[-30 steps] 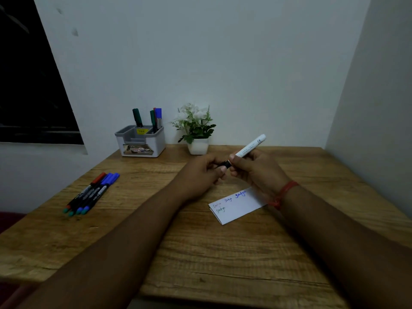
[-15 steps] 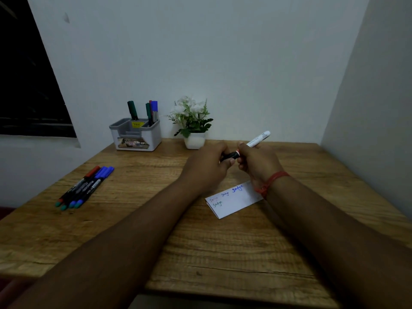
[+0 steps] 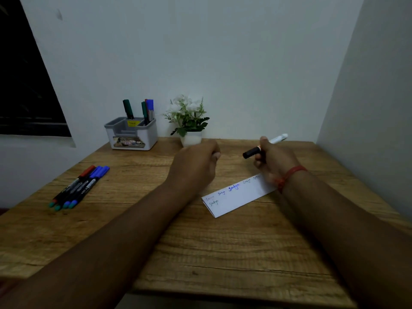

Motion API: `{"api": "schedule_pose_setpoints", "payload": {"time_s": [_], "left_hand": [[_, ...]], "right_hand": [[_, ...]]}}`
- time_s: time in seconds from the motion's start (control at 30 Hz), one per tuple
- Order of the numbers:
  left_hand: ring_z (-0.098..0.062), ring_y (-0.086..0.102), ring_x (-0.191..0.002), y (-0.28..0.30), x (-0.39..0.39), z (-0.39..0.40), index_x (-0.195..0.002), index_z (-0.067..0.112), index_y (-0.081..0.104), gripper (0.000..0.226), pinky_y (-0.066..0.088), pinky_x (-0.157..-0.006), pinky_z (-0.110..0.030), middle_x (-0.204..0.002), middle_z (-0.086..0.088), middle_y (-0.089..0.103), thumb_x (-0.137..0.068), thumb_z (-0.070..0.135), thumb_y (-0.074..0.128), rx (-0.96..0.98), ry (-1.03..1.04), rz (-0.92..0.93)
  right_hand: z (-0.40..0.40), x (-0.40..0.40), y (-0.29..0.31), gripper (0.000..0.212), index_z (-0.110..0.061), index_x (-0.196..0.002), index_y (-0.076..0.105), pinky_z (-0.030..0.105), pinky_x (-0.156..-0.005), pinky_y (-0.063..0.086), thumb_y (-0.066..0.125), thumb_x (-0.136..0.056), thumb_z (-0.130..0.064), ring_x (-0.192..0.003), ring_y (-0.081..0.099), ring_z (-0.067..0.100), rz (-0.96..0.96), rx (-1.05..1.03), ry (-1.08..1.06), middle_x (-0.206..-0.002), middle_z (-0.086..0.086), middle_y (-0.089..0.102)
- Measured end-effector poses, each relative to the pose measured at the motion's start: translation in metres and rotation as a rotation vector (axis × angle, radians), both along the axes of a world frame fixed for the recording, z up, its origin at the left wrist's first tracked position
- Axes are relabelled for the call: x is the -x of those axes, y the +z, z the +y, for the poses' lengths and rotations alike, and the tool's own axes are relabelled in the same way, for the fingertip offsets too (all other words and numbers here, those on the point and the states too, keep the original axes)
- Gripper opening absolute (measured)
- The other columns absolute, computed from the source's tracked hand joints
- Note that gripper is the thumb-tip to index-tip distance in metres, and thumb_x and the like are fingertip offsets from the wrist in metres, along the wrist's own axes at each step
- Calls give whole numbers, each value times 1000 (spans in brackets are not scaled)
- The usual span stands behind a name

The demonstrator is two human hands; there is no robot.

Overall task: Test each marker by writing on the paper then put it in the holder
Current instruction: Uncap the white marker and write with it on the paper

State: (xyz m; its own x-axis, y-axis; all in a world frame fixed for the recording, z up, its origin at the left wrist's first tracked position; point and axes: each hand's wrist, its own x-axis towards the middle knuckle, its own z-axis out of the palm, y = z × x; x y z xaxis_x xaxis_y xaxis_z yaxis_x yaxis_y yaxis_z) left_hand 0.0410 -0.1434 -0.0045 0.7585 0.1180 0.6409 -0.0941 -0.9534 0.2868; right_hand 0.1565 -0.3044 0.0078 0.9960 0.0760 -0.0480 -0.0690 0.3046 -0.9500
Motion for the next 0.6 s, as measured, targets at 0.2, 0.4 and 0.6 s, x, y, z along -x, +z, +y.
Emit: {"api": "schedule_pose_setpoints", "payload": {"time_s": [0.2, 0.4, 0.6], "left_hand": [[-10, 59, -80, -2, -2, -11, -103, 33, 55, 16, 36, -67, -31, -80, 15, 56, -98, 49, 51, 26, -61, 96], [-14, 47, -69, 1, -11, -17, -99, 27, 56, 15, 34, -88, -36, -68, 14, 45, -100, 41, 52, -105, 55, 57], [-18, 53, -75, 7, -18, -29, -103, 22, 57, 11, 35, -99, -39, -88, 4, 64, -96, 30, 54, -297, 86, 86]], "right_hand": [[35, 27, -8, 28, -10, -76, 59, 28, -53, 44, 60, -100, -24, -50, 51, 14, -154, 163, 259, -63, 6, 59], [40, 19, -10, 24, -10, -79, 55, 28, -50, 41, 61, -100, -19, -48, 48, 15, -80, 86, 202, -62, 7, 55], [46, 0, -20, 29, -11, -74, 54, 27, -44, 39, 60, -99, -25, -47, 51, 16, -37, 104, 86, -68, 10, 60]]}}
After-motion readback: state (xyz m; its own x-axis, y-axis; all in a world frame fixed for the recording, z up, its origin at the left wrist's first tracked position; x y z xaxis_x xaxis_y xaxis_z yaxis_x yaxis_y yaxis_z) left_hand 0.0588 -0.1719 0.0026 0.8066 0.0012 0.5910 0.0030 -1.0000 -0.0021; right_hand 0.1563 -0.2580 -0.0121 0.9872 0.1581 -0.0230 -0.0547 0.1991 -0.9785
